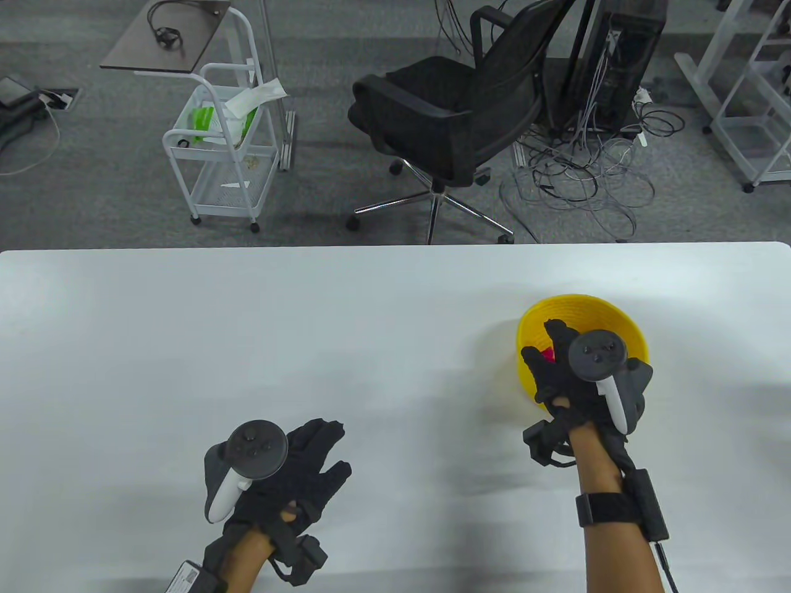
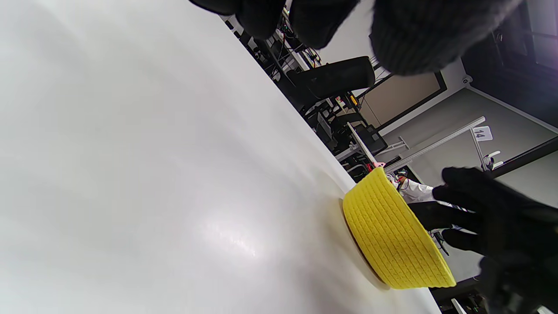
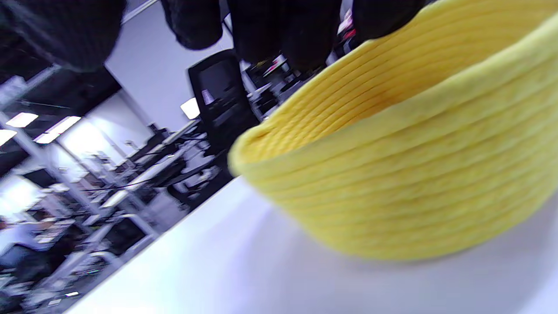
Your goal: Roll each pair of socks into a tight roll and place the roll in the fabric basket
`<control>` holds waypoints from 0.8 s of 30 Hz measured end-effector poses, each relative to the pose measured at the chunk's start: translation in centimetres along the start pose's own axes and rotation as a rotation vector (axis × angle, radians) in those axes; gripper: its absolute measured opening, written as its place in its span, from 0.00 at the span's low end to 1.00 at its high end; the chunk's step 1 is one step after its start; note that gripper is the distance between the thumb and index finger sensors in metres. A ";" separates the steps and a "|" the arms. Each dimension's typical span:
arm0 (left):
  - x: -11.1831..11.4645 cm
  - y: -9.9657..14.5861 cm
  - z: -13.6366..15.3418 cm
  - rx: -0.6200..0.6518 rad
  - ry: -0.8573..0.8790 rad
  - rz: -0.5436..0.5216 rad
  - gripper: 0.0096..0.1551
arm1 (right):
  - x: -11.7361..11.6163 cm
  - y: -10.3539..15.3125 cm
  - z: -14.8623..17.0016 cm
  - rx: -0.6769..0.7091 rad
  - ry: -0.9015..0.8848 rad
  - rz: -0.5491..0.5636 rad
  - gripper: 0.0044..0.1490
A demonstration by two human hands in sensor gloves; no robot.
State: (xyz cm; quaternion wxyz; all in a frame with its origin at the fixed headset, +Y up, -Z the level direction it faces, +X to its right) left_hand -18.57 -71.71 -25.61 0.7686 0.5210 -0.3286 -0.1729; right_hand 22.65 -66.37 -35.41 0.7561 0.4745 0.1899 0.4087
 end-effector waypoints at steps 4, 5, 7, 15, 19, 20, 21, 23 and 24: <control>-0.1 0.1 -0.1 0.016 0.009 -0.001 0.46 | -0.7 2.9 -1.3 0.104 -0.070 -0.100 0.56; -0.2 0.1 -0.1 0.023 0.009 -0.009 0.46 | -1.0 3.8 -1.6 0.131 -0.084 -0.114 0.56; -0.2 0.2 -0.2 0.027 0.004 -0.012 0.46 | -1.6 5.3 -2.1 0.177 -0.101 -0.149 0.57; -0.3 0.3 -0.1 0.021 0.007 -0.017 0.46 | -5.3 10.4 -3.4 0.309 -0.096 -0.283 0.59; -0.3 0.3 0.0 0.017 0.003 -0.016 0.46 | -8.0 12.0 -3.6 0.327 -0.013 -0.370 0.60; -0.3 0.3 0.0 0.017 0.000 -0.017 0.46 | -8.4 12.0 -3.5 0.330 -0.002 -0.375 0.60; -0.3 0.3 0.0 0.017 -0.004 -0.018 0.46 | -8.9 12.0 -3.2 0.330 0.010 -0.379 0.61; -0.3 0.3 0.0 0.020 -0.016 -0.022 0.47 | -10.1 11.8 -2.5 0.323 0.035 -0.398 0.61; -0.2 0.2 0.0 0.019 -0.021 -0.024 0.47 | -10.5 11.7 -2.2 0.318 0.054 -0.414 0.61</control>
Point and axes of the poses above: the tracker on the back of each hand, its own z axis roughly to the little-finger side, its own y axis roughly from the fingertips to the wrist, x = y × z, the point moved 1 cm from there along -y, roughly from the wrist to the fingertips, and after that the axes turned 14 degrees about -x, right-handed, at the moved point
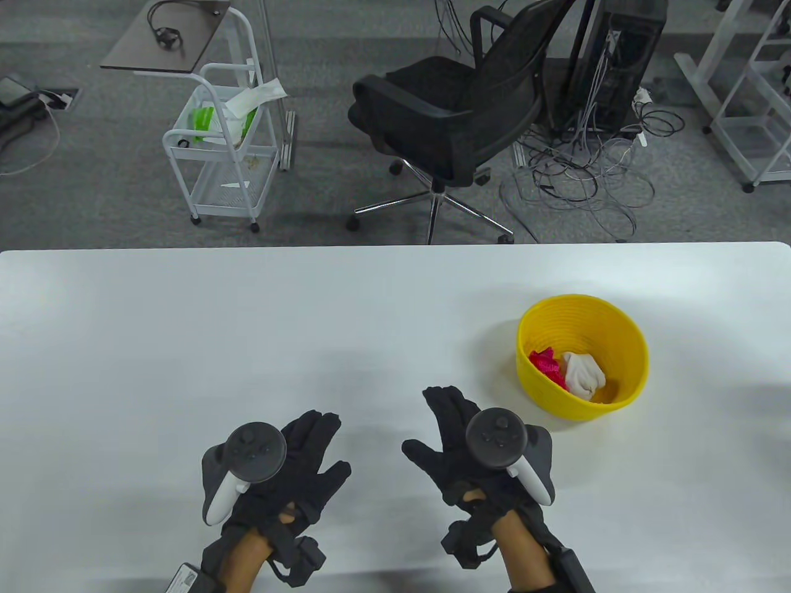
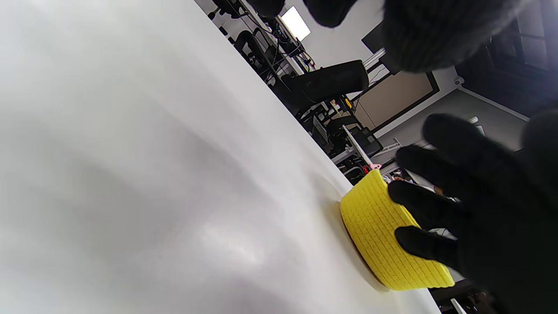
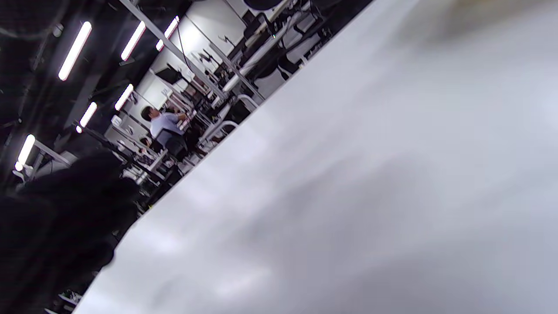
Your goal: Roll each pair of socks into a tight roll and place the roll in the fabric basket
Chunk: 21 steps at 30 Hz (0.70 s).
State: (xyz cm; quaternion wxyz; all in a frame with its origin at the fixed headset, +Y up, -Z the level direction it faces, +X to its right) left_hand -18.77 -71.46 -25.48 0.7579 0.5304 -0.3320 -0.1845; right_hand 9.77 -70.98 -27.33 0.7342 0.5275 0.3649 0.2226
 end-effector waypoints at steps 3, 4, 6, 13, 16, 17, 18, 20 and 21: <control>0.2 -0.5 0.3 -0.025 -0.033 0.009 0.48 | -0.4 -0.6 0.7 -0.017 0.093 -0.013 0.62; 0.2 -0.7 0.5 -0.035 -0.035 0.010 0.48 | -0.4 -0.7 0.9 -0.023 0.100 -0.018 0.62; 0.3 -0.9 0.8 -0.056 -0.030 0.006 0.49 | -0.3 -0.9 1.1 -0.027 0.092 -0.030 0.63; 0.4 -1.5 1.3 -0.083 -0.024 0.009 0.49 | -0.9 -1.4 1.2 -0.045 0.124 -0.053 0.62; 0.3 -1.4 1.4 -0.073 0.004 0.000 0.49 | -1.1 -1.2 1.1 -0.036 0.120 -0.054 0.63; 0.2 -1.4 1.5 -0.073 0.008 -0.006 0.49 | -1.2 -1.2 1.1 -0.032 0.112 -0.057 0.63; 0.2 -1.3 1.5 -0.070 0.014 -0.012 0.48 | -1.2 -1.1 1.1 -0.031 0.109 -0.057 0.62; 0.1 -1.3 1.7 -0.067 0.035 -0.018 0.48 | -1.3 -1.1 1.2 -0.029 0.103 -0.061 0.62; 0.0 -1.3 1.7 -0.065 0.041 -0.016 0.48 | -1.3 -1.1 1.3 -0.029 0.101 -0.063 0.62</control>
Point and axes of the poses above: the tracker on the back of each hand, its own z axis roughly to the little-finger side, its own y axis roughly from the fingertips to the wrist, x = y × z, the point moved 1 cm from there along -y, roughly from the wrist to the fingertips, and after that the axes turned 14 degrees about -x, right-handed, at the moved point
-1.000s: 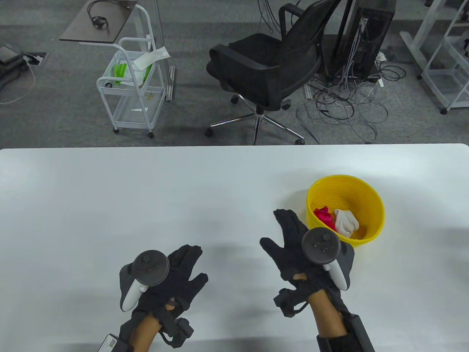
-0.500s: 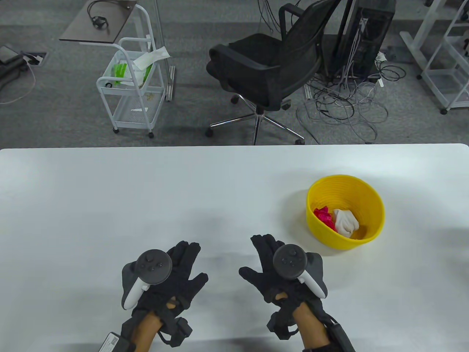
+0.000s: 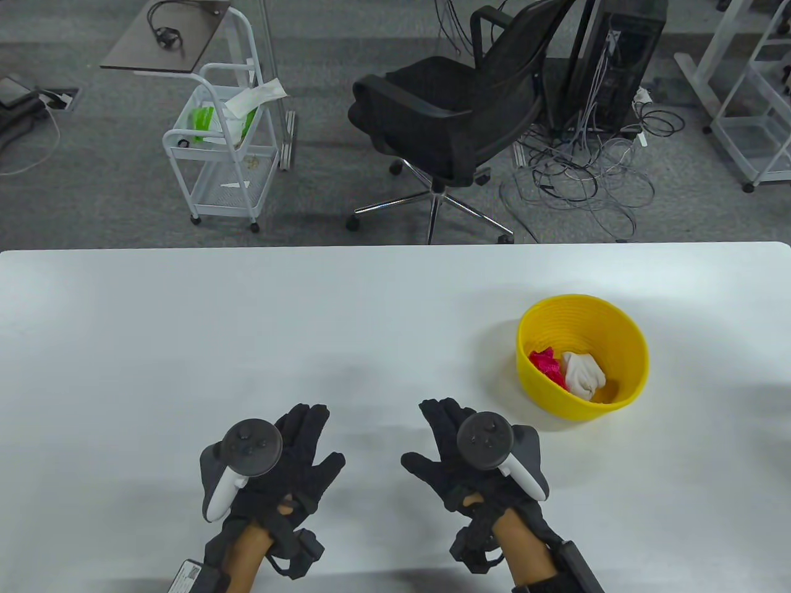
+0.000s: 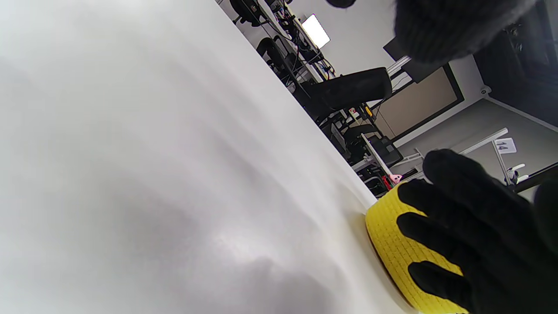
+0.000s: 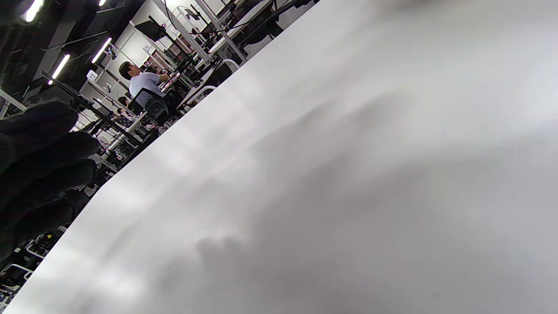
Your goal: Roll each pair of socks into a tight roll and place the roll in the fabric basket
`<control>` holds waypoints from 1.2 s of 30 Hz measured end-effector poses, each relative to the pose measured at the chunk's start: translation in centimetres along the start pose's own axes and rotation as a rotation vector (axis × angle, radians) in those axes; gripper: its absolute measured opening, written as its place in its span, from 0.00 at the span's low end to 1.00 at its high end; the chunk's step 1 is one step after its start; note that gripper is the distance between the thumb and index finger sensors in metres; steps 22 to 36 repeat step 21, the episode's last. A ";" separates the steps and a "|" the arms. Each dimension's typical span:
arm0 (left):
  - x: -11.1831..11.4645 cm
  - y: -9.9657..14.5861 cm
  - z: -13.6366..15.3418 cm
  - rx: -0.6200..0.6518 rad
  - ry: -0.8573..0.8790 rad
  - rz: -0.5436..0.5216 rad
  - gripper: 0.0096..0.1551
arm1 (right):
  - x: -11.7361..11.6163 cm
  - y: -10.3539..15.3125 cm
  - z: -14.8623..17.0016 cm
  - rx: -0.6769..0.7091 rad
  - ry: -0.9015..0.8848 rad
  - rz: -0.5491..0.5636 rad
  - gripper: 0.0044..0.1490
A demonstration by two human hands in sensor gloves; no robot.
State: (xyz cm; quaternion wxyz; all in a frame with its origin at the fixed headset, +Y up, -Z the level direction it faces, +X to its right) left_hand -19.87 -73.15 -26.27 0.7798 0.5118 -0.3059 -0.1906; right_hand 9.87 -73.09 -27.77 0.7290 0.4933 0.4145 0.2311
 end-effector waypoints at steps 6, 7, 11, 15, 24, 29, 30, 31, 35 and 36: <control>0.0 0.0 0.0 0.007 0.012 0.009 0.48 | -0.7 -0.3 -0.1 -0.012 0.028 -0.027 0.62; 0.0 0.0 0.0 0.010 0.007 0.011 0.48 | -0.7 -0.3 -0.1 -0.011 0.030 -0.023 0.62; 0.3 0.1 -0.2 0.015 -0.003 0.022 0.48 | -0.7 -0.3 0.0 -0.016 0.019 -0.026 0.62; 0.4 0.1 -0.2 0.016 -0.006 0.027 0.48 | -0.7 -0.5 0.3 -0.030 0.022 -0.026 0.62; 0.5 0.2 -0.3 0.015 -0.007 0.039 0.48 | -0.9 -0.6 0.4 -0.047 0.022 -0.029 0.62; 0.5 0.2 -0.3 0.015 -0.007 0.039 0.48 | -0.9 -0.6 0.4 -0.047 0.022 -0.029 0.62; 0.5 0.2 -0.3 0.015 -0.007 0.039 0.48 | -0.9 -0.6 0.4 -0.047 0.022 -0.029 0.62; 0.5 0.2 -0.3 0.015 -0.007 0.039 0.48 | -0.9 -0.6 0.4 -0.047 0.022 -0.029 0.62; 0.5 0.2 -0.3 0.015 -0.007 0.039 0.48 | -0.9 -0.6 0.4 -0.047 0.022 -0.029 0.62; 0.5 0.2 -0.3 0.015 -0.007 0.039 0.48 | -0.9 -0.6 0.4 -0.047 0.022 -0.029 0.62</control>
Point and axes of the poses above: the tracker on the back of each hand, its own z axis roughly to the little-finger side, its own y axis roughly from the fingertips to the wrist, x = y × z, the point moved 1 cm from there along -y, roughly from the wrist to the fingertips, and after that the axes turned 14 degrees about -x, right-handed, at the moved point
